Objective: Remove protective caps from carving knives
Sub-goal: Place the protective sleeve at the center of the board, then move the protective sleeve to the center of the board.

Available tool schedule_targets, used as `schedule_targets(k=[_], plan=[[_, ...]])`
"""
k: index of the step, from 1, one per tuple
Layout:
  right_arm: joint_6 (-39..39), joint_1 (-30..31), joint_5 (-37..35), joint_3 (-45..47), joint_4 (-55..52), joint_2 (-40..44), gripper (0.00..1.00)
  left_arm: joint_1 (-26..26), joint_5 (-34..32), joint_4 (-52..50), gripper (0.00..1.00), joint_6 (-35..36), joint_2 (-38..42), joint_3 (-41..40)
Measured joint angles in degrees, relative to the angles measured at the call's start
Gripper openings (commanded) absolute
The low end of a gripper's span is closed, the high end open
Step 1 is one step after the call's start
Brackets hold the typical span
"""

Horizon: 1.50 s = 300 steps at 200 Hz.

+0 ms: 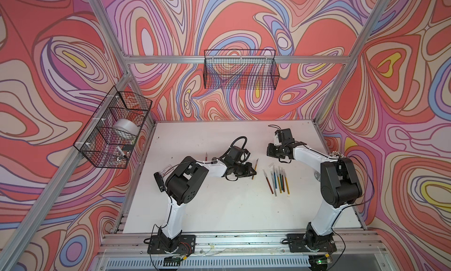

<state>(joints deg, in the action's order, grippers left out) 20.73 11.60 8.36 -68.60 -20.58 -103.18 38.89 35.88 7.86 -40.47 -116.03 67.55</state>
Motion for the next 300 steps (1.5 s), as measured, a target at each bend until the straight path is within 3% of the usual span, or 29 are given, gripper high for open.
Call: schedule_targets(k=[52,104,154,300], plan=[[1.2,0.3,-4.0,3.8,-6.6,4.0,0.2,-0.7,-3.1,-2.1,0.03,2.4,11.1,-7.0],[4.2,3.2,-5.8,4.4,-9.3,5.1,0.24,-0.7,-5.5,-4.4,0.03,3.9,16.2,-10.2],[7.6,4.5,-7.3,4.4,-9.6,4.4,0.2,-0.8,-6.9,-5.8,0.02,4.3,19.3,-12.6],[12.1,4.5,-8.2,5.1,-8.1,-0.5,0.25,-0.8,-7.4,-5.1,0.02,3.4,20.6,-14.5]])
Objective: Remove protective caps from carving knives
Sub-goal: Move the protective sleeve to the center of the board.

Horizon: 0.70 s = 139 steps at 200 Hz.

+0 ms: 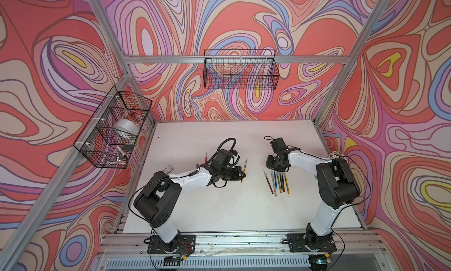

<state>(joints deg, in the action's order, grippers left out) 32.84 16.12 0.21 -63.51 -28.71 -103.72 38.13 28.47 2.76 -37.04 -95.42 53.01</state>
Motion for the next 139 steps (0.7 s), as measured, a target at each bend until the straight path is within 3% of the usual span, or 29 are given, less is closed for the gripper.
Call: schedule_targets(k=[139], plan=[[-5.8,0.0,-4.3,-5.0,2.2,-5.6,0.19,0.0,-0.4,0.0,0.02,-0.1,1.5,-0.3]])
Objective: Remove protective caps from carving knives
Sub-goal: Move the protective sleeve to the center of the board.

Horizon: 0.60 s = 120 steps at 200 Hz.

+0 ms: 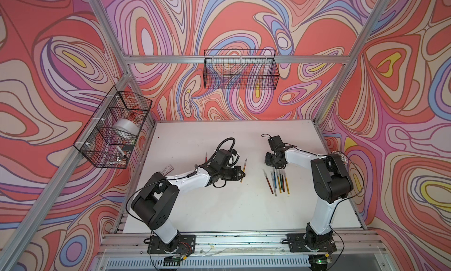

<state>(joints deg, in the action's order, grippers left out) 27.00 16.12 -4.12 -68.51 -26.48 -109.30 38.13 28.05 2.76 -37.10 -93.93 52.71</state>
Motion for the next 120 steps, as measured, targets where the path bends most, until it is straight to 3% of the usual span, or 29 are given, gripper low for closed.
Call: schedule_targets(k=[63,120], plan=[[-8.4,0.0,-1.3,-5.7,-0.1,-4.3,0.18,0.0,-1.1,-0.9,0.02,0.0,0.4,0.0],[-11.3,0.0,-1.8,-7.9,-1.5,-5.6,0.29,0.0,-1.8,-1.7,0.02,0.0,1.1,0.0]])
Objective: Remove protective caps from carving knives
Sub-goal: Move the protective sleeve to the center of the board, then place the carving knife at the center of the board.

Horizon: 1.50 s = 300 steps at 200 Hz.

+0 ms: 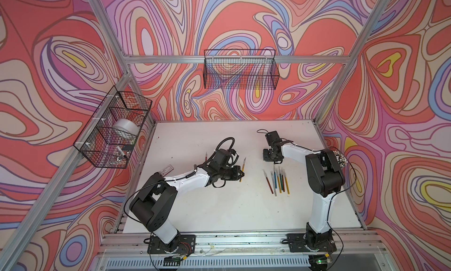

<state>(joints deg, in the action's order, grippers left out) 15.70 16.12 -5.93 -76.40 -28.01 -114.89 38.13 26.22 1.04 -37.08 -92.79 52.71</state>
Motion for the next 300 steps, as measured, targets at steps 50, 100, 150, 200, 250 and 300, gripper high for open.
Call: schedule_targets(k=[50,100,150,200,250,300], plan=[[-0.7,0.0,-0.2,0.0,-1.4,1.2,0.31,0.0,-1.7,-1.9,0.02,0.1,0.0,0.0],[0.3,0.3,4.6,6.2,0.8,12.2,0.38,-0.1,-9.2,-11.4,0.01,2.8,0.0,2.5],[2.5,2.8,15.9,16.8,7.5,23.9,0.45,-1.3,-20.8,-23.8,0.01,5.6,-2.1,12.9],[5.6,5.3,27.3,23.4,13.4,29.6,0.54,-4.7,-29.0,-31.4,0.01,7.4,-9.8,18.6],[7.0,6.5,33.2,27.5,18.0,31.2,0.66,-7.2,-33.2,-34.6,0.01,7.5,-13.7,20.7],[10.2,7.4,36.7,31.2,22.9,31.2,0.88,-9.8,-34.3,-34.8,0.01,8.0,-15.5,20.8]])
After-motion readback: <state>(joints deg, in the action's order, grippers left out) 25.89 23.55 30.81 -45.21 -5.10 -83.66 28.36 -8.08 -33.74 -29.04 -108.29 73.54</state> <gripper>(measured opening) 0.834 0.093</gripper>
